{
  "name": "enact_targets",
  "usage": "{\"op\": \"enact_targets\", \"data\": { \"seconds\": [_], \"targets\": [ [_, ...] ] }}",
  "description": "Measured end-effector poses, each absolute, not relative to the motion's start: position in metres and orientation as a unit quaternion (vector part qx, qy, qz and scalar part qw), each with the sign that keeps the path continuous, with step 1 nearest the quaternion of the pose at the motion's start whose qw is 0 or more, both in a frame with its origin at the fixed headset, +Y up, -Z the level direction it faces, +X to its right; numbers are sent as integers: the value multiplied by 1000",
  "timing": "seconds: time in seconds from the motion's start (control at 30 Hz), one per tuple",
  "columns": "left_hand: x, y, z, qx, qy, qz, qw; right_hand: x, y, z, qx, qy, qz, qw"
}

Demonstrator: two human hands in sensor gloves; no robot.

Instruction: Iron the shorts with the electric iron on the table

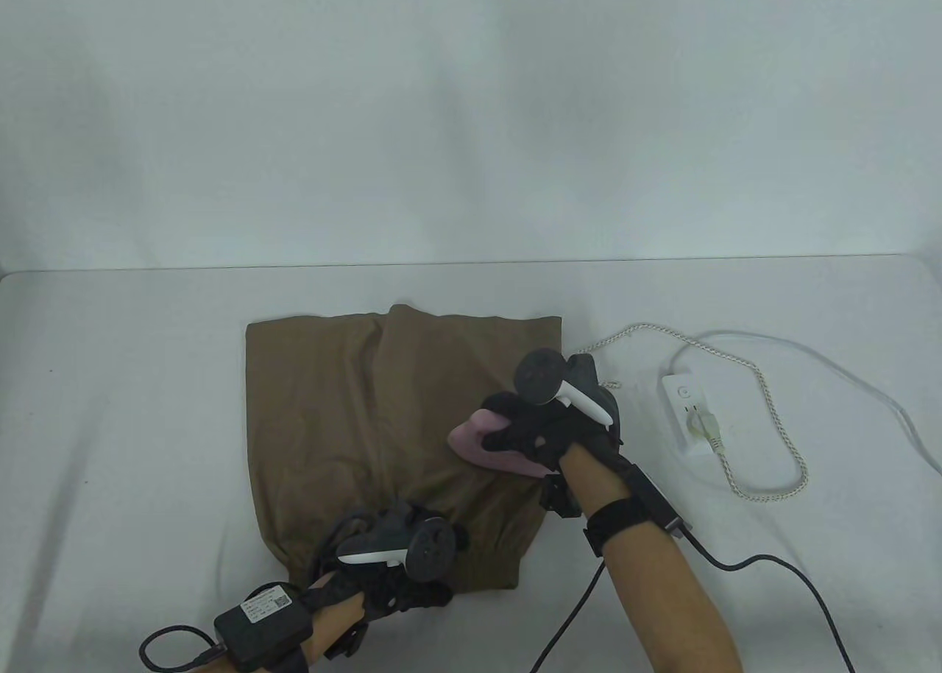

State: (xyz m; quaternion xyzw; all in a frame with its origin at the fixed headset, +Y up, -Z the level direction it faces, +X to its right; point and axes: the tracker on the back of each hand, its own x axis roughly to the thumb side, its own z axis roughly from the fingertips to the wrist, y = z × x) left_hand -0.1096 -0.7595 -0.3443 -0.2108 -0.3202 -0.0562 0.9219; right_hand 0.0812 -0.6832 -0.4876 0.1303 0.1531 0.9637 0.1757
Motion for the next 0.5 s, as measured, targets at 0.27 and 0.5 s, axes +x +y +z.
{"op": "enact_targets", "data": {
  "seconds": [0.27, 0.5],
  "targets": [
    [-109, -759, -344, -213, -317, -55, 923, 37, -683, -483, 174, 162, 953, 186],
    [-109, -759, -344, -212, -317, -57, 923, -5, -688, -476, 211, 176, 940, 203]
  ]
}}
